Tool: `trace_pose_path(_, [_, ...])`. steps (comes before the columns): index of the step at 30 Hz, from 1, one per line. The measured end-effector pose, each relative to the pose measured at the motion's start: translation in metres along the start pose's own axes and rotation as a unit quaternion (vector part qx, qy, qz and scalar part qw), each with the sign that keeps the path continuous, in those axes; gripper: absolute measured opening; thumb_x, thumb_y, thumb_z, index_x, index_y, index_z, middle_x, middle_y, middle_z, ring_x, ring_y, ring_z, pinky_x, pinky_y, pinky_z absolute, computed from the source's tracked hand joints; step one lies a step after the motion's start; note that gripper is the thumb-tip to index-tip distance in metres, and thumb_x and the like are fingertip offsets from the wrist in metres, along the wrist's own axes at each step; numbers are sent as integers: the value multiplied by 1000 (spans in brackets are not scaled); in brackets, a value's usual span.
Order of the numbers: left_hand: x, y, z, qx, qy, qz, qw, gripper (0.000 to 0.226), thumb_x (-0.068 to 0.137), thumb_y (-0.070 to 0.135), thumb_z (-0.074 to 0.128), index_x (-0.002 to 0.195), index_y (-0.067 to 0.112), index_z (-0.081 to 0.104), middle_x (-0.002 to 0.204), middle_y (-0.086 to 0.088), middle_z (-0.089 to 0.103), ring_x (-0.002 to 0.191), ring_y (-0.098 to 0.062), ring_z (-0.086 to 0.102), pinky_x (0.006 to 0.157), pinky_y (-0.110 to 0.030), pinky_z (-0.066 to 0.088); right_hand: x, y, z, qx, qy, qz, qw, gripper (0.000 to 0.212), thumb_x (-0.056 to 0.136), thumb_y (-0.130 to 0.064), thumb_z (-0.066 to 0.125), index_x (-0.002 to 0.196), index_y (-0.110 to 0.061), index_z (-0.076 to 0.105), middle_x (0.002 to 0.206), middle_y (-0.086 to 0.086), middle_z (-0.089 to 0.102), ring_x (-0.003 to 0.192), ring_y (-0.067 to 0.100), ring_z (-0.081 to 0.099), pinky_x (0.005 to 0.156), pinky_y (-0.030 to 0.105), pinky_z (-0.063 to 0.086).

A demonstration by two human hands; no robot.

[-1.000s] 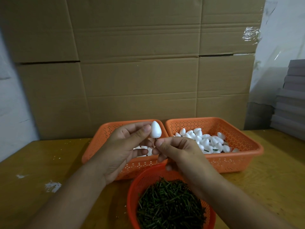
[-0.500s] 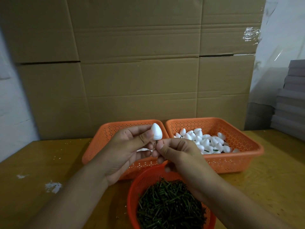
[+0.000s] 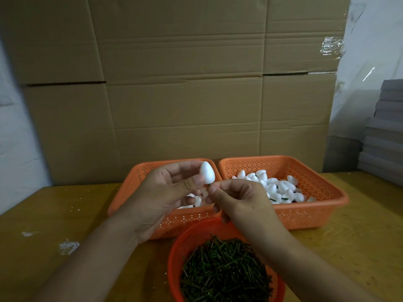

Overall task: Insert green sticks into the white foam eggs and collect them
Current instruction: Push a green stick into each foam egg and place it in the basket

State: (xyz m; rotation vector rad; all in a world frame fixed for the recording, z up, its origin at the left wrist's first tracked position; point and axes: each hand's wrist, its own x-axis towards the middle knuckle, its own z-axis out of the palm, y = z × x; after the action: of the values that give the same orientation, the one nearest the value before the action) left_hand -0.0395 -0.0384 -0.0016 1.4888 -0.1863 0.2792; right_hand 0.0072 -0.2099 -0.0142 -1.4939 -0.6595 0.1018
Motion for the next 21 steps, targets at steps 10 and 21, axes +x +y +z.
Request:
trace_pose_path(10, [-1,-4,6,41,39,32,998,29,70,19,83,98,25,77,97,4,74,72,-10,68,68,-23,55,-1,2,3,5,-10,-8,1000,21,95,-11,63,78,-13,75,64,-4,69,55,1,57,51,19,44])
trace_pose_path(21, [-2,-5,11,22,44,46,998,30,71,23,83,101,26,76,101,3,74,73,-11,68,68,-23,54,-1,2,2,56,-12,3,998,22,96,-10,61,79,-9,74,69,-1,71,59,3,58,49,19,45])
